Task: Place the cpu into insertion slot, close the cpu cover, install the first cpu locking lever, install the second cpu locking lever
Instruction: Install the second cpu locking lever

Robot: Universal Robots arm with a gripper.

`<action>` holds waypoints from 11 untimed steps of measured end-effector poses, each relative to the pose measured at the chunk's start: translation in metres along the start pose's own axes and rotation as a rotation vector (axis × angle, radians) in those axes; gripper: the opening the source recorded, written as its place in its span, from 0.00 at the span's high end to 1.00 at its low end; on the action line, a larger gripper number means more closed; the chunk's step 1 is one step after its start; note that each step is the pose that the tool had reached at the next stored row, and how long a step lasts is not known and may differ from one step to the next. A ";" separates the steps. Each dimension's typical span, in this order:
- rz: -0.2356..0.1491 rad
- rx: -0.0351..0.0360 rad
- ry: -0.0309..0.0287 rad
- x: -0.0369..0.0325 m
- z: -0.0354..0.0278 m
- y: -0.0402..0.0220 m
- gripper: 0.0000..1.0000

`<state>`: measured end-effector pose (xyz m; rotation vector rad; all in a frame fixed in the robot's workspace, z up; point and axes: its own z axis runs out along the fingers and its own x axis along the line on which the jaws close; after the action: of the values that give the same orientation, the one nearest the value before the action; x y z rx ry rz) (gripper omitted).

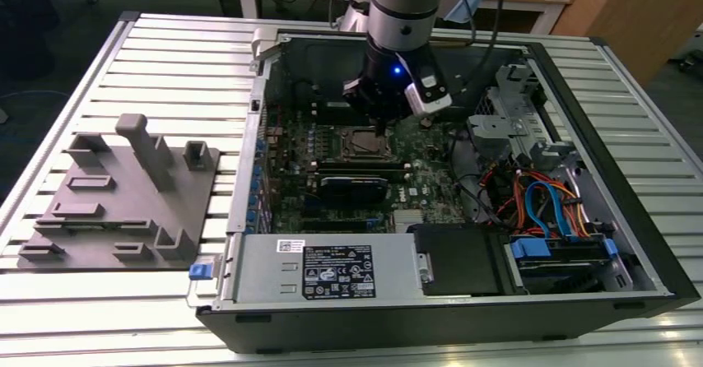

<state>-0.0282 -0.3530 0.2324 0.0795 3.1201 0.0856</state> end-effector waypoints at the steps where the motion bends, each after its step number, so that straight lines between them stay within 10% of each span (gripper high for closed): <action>1: 0.000 0.0000 0.0000 0.0000 0.0000 -0.0007 0.90; 11: 0.000 0.0001 0.0000 -0.0001 -0.0001 -0.0028 0.90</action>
<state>-0.0282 -0.3558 0.2324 0.0796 3.1201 0.0854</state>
